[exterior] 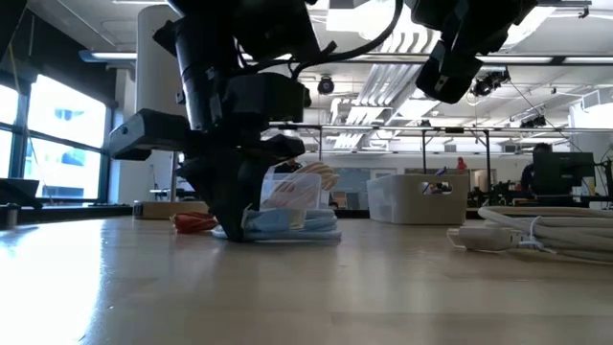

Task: Pick & Place USB Port
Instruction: Put the light blue hdmi cable into the transparent bin

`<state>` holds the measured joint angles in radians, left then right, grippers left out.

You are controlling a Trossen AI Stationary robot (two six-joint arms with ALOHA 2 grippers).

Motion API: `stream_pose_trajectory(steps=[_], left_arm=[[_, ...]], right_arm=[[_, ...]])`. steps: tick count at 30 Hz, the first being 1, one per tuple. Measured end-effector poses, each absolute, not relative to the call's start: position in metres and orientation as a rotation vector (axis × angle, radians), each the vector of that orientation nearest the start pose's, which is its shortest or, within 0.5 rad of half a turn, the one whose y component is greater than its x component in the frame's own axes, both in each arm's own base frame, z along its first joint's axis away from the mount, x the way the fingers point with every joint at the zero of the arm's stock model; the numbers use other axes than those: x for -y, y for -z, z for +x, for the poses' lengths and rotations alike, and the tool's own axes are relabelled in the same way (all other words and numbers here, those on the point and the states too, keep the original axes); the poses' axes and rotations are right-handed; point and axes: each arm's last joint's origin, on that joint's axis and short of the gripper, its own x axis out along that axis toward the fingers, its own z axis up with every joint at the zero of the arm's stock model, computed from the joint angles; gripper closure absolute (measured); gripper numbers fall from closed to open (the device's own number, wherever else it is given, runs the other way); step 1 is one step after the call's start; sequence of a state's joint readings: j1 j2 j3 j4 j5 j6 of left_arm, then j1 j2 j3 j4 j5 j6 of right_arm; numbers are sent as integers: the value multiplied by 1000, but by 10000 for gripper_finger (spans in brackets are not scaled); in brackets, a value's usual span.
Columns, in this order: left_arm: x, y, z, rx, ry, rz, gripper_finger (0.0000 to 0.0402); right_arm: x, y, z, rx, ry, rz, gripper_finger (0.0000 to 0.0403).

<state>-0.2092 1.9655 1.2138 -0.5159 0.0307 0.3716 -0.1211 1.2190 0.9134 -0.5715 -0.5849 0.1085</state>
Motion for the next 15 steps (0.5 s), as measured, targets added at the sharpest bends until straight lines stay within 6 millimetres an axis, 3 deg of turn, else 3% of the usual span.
stream_pose_trajectory(steps=[7,10,15], left_arm=[[84,-164,386,-1149,441,404,369],[85,-181,389,-1148,446,424,369],[82,-189,387,-1227,426,446,369]], right_arm=[[5,-264,240,-863,-425,402,297],[-3,-264,239,-875,-460,386,297],[-16,-263,237,-907,-500,362,297]])
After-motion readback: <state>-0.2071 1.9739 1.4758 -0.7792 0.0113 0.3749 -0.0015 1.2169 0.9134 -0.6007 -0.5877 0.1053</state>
